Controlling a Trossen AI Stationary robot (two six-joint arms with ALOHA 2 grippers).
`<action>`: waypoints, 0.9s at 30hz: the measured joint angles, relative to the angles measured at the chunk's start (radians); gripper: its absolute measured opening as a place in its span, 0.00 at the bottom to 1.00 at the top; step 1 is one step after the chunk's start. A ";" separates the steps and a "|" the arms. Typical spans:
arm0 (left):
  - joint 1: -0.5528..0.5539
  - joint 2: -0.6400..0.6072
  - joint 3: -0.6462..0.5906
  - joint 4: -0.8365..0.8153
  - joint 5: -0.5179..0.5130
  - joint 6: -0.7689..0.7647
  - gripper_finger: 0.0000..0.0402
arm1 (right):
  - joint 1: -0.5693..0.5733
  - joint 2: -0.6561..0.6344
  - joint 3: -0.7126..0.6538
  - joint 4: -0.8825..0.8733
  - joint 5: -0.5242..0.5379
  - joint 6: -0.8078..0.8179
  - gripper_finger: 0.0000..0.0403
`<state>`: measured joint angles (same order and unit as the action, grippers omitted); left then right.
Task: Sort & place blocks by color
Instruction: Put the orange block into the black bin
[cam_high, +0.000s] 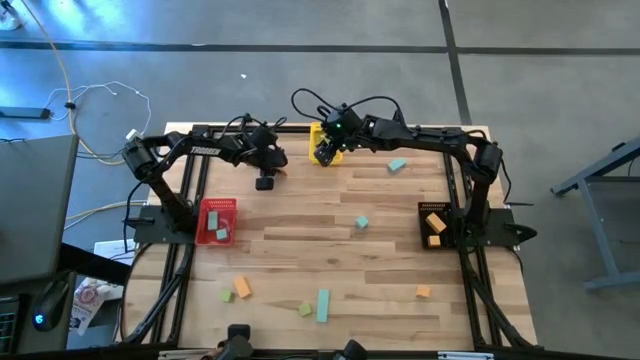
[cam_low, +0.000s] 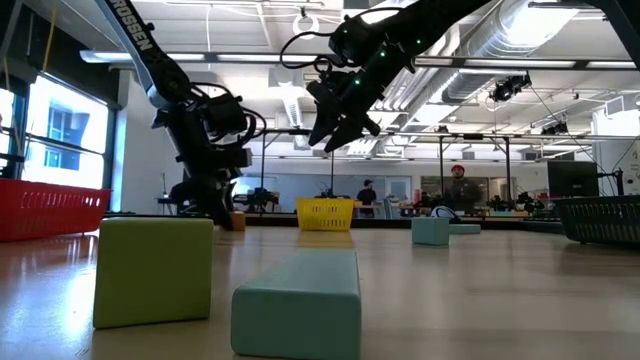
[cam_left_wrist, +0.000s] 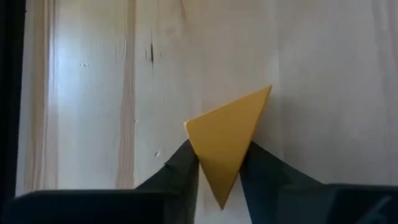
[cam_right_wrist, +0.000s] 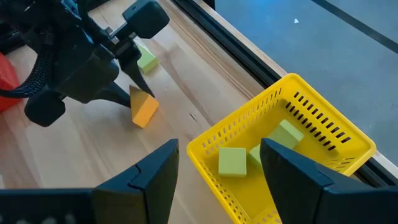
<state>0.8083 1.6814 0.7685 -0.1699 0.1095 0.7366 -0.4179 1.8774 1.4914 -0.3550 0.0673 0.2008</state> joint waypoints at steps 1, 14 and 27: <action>0.000 0.000 0.000 0.001 0.006 -0.003 0.17 | 0.000 0.000 0.000 0.000 0.000 0.001 0.52; -0.001 0.002 -0.001 0.006 0.111 -0.105 0.07 | 0.019 0.000 0.000 -0.034 -0.043 -0.001 0.52; -0.020 0.002 -0.001 0.069 0.232 -0.236 0.06 | 0.142 0.000 0.000 -0.117 -0.075 -0.107 0.52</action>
<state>0.7884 1.6829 0.7673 -0.1013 0.3412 0.5003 -0.2759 1.8774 1.4918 -0.4725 -0.0078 0.0934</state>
